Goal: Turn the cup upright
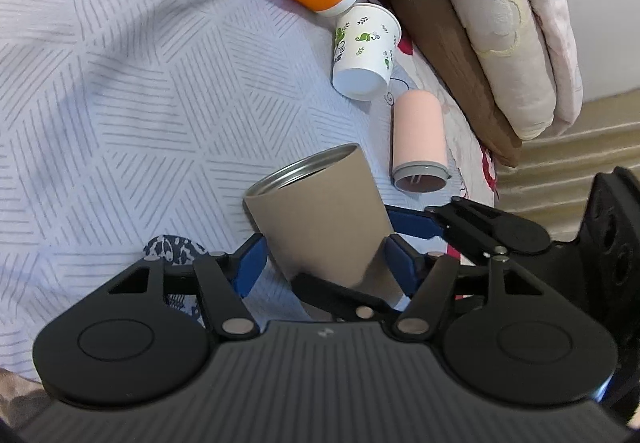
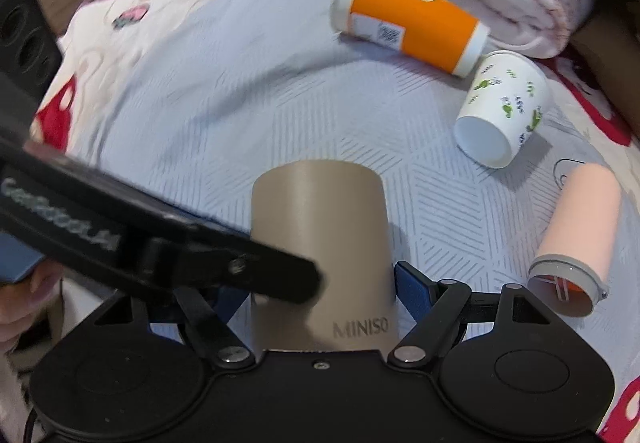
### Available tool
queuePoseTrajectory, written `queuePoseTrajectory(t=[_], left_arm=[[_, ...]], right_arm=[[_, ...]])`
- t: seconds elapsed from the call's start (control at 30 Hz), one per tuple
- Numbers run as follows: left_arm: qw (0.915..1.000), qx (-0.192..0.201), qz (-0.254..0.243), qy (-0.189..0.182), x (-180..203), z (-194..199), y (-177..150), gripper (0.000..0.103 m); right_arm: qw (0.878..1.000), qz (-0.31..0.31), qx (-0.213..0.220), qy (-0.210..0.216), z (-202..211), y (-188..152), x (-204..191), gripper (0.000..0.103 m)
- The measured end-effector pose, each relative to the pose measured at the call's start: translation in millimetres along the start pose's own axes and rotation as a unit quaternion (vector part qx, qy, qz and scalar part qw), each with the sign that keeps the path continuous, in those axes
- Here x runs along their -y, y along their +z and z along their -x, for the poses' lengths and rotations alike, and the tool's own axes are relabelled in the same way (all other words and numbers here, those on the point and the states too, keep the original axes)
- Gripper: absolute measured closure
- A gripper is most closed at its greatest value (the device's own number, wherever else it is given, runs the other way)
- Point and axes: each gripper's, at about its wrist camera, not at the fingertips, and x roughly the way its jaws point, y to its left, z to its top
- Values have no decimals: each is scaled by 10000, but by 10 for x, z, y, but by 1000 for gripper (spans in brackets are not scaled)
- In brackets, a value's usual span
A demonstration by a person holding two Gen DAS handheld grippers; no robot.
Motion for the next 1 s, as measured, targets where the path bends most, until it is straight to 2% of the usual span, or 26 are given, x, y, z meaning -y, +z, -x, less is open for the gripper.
queuePoseTrajectory(t=[0.2, 0.43, 0.57, 0.63, 0.77, 0.9, 1.0], left_arm=[[10000, 55, -18, -21, 14, -25, 1, 38], [9998, 23, 16, -182, -44, -45, 15, 38], [9998, 0, -24, -217, -50, -43, 25, 39], [9995, 72, -217, -235, -18, -24, 9, 41], [9954, 299, -899, -129, 115, 50, -41, 43], [9829, 689, -1704, 117, 277, 125, -134, 46], [9716, 887, -2181, 250, 364, 133, -245, 48]], right_arm=[[9997, 85, -229, 30, 92, 25, 54, 19], [9971, 442, -612, 31, -52, 116, -19, 21], [9977, 409, -538, -82, -47, 118, -52, 21], [9985, 344, -405, -148, -25, 73, -68, 21], [9973, 280, 137, -662, 36, -80, -205, 21], [9912, 11, 937, -931, 84, -246, -256, 21], [9797, -262, 1495, -1313, 78, -372, -346, 21]])
